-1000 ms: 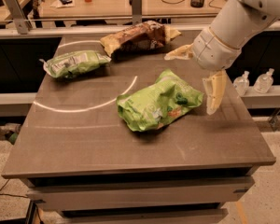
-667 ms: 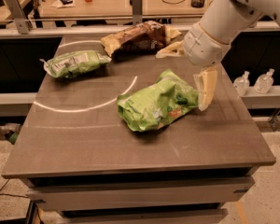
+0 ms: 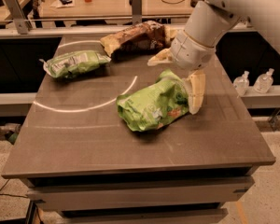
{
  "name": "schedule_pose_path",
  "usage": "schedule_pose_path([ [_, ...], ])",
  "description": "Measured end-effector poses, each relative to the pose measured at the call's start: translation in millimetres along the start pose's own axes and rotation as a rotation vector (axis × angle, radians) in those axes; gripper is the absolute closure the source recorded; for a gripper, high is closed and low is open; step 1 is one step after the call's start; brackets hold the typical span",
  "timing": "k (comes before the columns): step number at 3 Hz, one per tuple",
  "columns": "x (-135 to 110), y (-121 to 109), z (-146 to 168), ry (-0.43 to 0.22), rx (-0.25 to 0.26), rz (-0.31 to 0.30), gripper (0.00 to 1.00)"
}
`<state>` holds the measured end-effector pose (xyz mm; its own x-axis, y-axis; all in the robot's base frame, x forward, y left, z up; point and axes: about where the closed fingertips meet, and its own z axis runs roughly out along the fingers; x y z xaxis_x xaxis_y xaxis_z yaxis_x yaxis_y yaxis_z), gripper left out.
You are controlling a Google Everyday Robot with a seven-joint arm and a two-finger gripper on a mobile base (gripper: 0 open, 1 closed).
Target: Pick green rice chip bag
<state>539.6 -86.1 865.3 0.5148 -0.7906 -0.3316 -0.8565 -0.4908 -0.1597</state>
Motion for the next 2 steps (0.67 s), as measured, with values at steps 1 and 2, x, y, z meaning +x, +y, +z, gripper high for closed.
schedule_pose_path([
  [1,4.4,1.1,8.0,-0.004,-0.02,0.035,0.17],
  [2,11.0,3.7,11.0,0.011,-0.036,0.063,0.4],
])
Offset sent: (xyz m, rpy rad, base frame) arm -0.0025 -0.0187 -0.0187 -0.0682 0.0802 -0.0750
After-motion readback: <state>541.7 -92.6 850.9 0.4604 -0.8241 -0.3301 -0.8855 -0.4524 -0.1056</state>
